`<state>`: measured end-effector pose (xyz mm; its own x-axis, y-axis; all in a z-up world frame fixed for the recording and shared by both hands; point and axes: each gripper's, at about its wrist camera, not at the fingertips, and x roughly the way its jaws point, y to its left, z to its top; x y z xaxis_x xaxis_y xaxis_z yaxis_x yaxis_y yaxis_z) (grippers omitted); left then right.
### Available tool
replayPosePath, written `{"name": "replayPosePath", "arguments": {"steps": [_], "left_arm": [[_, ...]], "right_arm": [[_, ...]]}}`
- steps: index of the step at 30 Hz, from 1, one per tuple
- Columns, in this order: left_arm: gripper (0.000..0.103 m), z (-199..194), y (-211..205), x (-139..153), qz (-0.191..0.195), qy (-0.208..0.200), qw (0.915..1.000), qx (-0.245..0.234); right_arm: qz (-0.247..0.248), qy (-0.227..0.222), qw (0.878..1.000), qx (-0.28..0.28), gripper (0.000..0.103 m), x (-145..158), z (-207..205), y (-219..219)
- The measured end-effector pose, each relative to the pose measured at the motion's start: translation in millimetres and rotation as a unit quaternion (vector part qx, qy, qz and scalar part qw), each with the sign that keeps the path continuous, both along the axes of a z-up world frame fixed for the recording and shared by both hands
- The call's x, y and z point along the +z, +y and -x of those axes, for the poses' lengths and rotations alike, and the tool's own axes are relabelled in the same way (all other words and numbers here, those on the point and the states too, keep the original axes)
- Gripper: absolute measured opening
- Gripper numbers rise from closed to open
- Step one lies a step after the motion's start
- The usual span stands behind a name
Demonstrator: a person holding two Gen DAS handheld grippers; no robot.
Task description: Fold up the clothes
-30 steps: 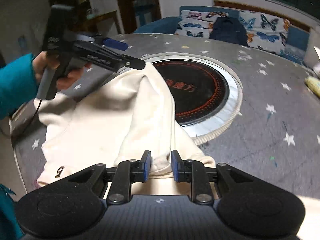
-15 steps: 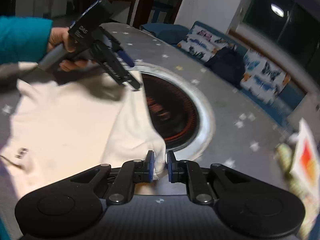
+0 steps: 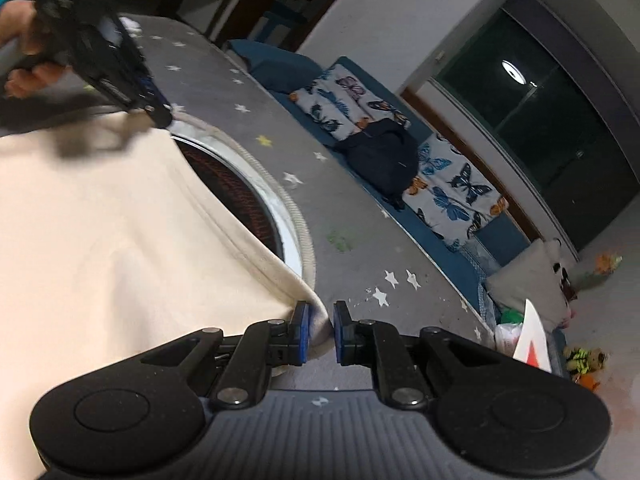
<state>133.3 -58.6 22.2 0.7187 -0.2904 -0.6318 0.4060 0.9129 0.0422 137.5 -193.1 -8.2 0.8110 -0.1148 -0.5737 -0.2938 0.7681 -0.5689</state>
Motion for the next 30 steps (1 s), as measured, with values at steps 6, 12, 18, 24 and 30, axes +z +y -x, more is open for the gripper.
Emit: {"name": "replayPosePath", "arguments": {"steps": [6,12,18,24,30], "left_arm": [[0.01,0,0,-3,-0.013,-0.005,0.9999,0.008],[0.018,-3,10,-6,-0.018,-0.003,0.9994,0.03],[0.033,10,17,7,0.008,-0.012,0.9995,0.029],[0.046,27,-3,-1,0.016,0.016,0.9995,-0.025],[0.048,20,-9,-13,0.009,0.025,0.9991,-0.031]], "right_arm": [[-0.022,-0.01,0.999,-0.031,0.012,-25,-32,-3],[-0.052,-0.013,0.996,-0.068,0.02,-34,-47,-13],[-0.145,0.018,0.986,-0.075,0.02,-19,-30,-26],[-0.178,0.039,0.98,-0.083,0.02,-26,-32,-31],[-0.206,0.034,0.973,-0.101,0.02,-25,-38,-39]]}}
